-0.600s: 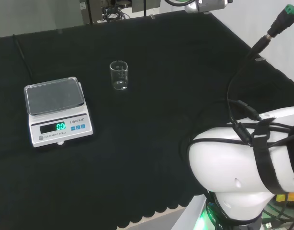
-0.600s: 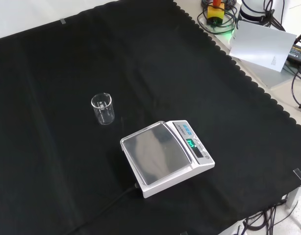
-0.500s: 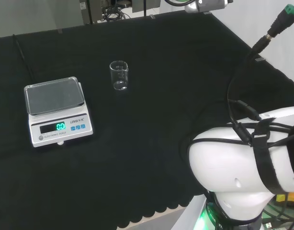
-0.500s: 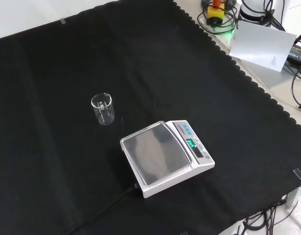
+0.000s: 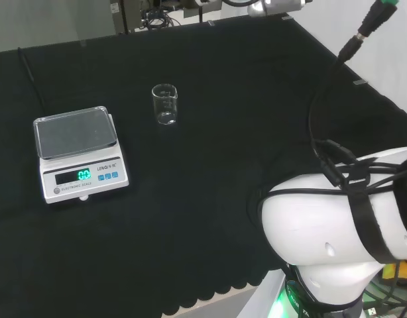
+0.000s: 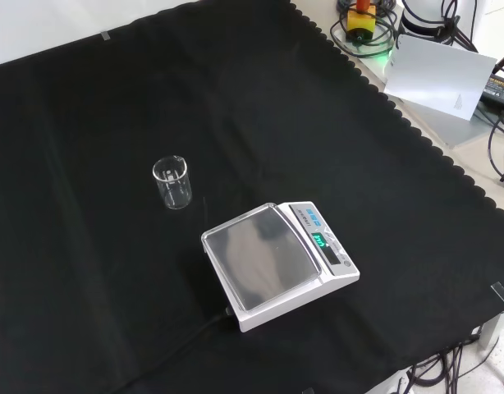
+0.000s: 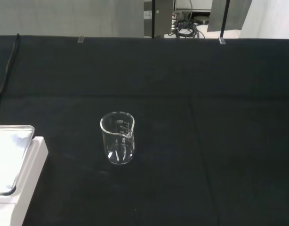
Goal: Pick up the beaker.
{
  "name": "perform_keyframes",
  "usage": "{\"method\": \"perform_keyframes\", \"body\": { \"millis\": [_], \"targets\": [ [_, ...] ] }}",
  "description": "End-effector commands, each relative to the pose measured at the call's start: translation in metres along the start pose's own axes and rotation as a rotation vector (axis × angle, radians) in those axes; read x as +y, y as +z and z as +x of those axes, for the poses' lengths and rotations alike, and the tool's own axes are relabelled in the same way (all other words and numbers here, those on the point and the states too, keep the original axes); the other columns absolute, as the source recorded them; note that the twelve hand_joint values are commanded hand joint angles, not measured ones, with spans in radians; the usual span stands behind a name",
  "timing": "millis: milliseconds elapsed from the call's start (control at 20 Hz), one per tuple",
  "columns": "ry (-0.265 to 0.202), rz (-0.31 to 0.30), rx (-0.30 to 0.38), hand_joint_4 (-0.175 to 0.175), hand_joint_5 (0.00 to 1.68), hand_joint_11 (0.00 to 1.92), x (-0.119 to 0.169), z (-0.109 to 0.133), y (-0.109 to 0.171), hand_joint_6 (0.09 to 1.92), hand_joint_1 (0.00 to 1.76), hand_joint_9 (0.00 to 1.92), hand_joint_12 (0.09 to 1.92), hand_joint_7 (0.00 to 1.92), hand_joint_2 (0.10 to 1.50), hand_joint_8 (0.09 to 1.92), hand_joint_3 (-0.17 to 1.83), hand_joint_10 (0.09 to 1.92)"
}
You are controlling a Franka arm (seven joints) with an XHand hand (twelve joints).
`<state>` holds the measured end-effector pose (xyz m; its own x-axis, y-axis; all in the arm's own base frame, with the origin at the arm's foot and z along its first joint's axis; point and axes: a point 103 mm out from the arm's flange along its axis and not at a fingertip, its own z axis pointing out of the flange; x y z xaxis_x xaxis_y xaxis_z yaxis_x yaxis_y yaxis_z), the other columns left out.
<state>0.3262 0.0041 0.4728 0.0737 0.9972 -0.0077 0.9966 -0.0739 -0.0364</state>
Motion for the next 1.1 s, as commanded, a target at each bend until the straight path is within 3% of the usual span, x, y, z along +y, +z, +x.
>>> {"method": "perform_keyframes", "body": {
  "millis": [50,350,650,900,1100],
  "targets": [
    [0.005,-0.004,0.026,0.014,0.16,0.08,0.026,-0.002,0.027,0.09,0.46,0.26,1.57,0.11,0.7,0.72,0.24,0.81],
    [-0.026,0.018,0.068,0.017,0.1,0.0,0.086,0.004,0.073,0.09,0.47,0.17,1.55,0.01,0.71,0.71,0.21,0.84],
    [-0.06,0.091,0.043,0.017,0.09,0.0,0.145,0.018,0.127,0.09,0.47,0.14,1.53,0.0,0.71,0.68,0.2,0.85],
    [-0.079,0.154,0.034,0.017,0.08,0.0,0.17,0.028,0.163,0.09,0.48,0.14,1.52,0.0,0.71,0.67,0.2,0.85],
    [-0.094,0.169,0.033,0.017,0.08,0.0,0.176,0.038,0.176,0.09,0.48,0.13,1.52,0.0,0.71,0.67,0.19,0.86]
  ]
}}
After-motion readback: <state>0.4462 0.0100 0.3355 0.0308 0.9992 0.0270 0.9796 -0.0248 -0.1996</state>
